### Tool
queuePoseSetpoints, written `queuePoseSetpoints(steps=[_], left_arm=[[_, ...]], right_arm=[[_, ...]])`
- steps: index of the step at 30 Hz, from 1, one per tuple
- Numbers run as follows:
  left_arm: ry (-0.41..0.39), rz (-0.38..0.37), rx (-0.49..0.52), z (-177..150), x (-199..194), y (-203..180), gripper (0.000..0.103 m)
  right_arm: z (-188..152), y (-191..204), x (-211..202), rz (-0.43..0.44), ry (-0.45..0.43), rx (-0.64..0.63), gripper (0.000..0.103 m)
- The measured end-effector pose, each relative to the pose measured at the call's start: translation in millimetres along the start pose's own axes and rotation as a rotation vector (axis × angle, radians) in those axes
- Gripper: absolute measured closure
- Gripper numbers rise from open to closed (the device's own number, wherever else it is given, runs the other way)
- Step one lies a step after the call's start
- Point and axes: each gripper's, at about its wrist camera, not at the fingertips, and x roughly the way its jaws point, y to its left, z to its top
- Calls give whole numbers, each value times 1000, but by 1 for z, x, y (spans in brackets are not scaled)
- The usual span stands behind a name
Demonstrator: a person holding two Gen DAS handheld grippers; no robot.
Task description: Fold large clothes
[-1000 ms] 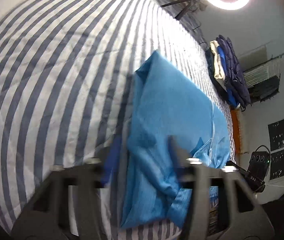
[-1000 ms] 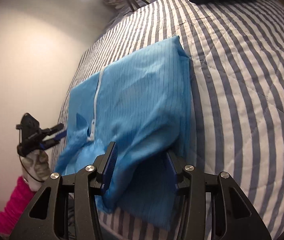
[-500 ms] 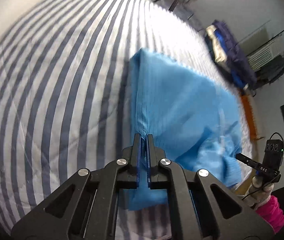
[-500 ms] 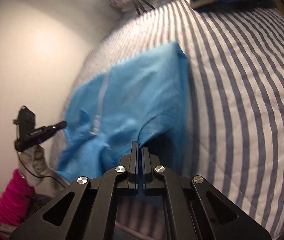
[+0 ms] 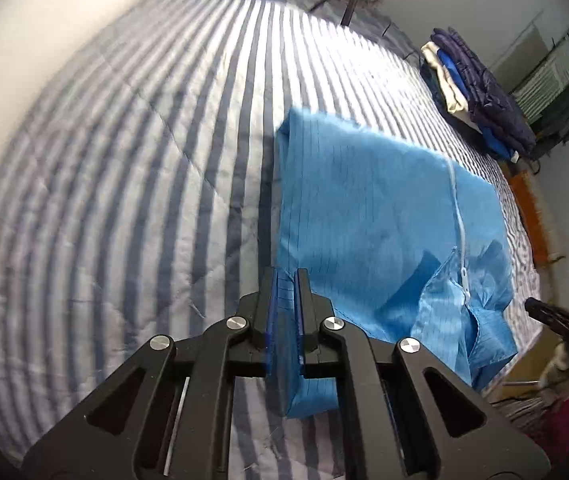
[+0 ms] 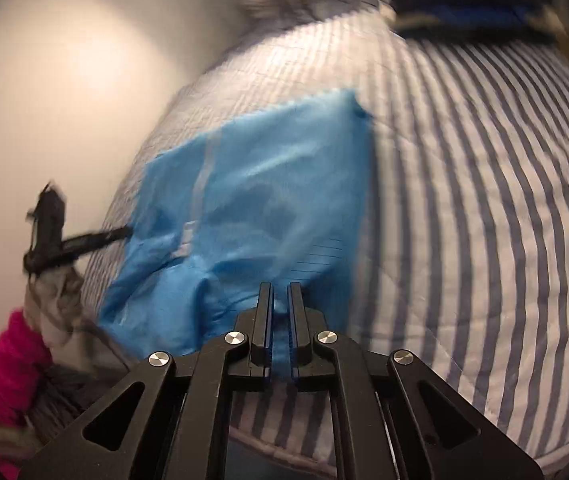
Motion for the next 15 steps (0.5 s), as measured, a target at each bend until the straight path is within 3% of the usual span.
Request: queuePoseSetpoints(steps=[3, 10, 15], left_arm=[[-47, -31, 35, -8, -24, -16, 99], [-13, -216, 37, -61, -45, -63, 99], [58, -292, 20, -97, -30, -87, 99]], right_arm=[[-7, 32, -1, 45, 5, -175, 65], [-30, 90, 14, -6, 84, -611, 60], [-25, 96, 38, -112, 101, -755, 58]])
